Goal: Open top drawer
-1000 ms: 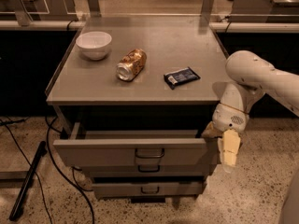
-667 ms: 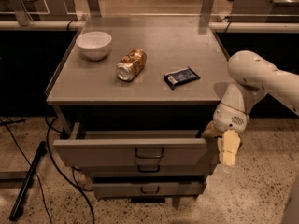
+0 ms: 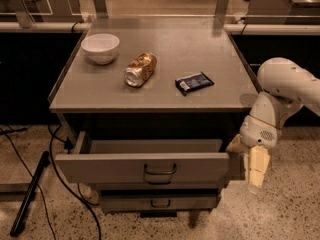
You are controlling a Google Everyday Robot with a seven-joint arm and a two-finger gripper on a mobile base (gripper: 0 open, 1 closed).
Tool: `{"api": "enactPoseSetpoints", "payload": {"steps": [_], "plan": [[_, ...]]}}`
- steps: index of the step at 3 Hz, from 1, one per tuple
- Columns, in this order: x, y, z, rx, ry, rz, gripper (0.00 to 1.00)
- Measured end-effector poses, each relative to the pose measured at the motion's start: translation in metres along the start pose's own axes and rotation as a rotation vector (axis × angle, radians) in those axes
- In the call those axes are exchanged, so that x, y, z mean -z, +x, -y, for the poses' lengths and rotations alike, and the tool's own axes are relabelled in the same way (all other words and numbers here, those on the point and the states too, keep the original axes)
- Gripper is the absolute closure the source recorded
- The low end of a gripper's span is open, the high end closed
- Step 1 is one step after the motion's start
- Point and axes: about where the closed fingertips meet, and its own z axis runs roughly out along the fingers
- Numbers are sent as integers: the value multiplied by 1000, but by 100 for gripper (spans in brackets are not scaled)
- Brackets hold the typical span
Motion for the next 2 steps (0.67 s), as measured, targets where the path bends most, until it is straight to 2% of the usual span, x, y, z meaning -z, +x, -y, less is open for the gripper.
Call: {"api": "enactPoseSetpoints", "payload": {"steps": [1,2], "plan": [[-1,11,-13,-42,-32,-5,0],[-1,11,-13,-42,-32,-5,0]]}}
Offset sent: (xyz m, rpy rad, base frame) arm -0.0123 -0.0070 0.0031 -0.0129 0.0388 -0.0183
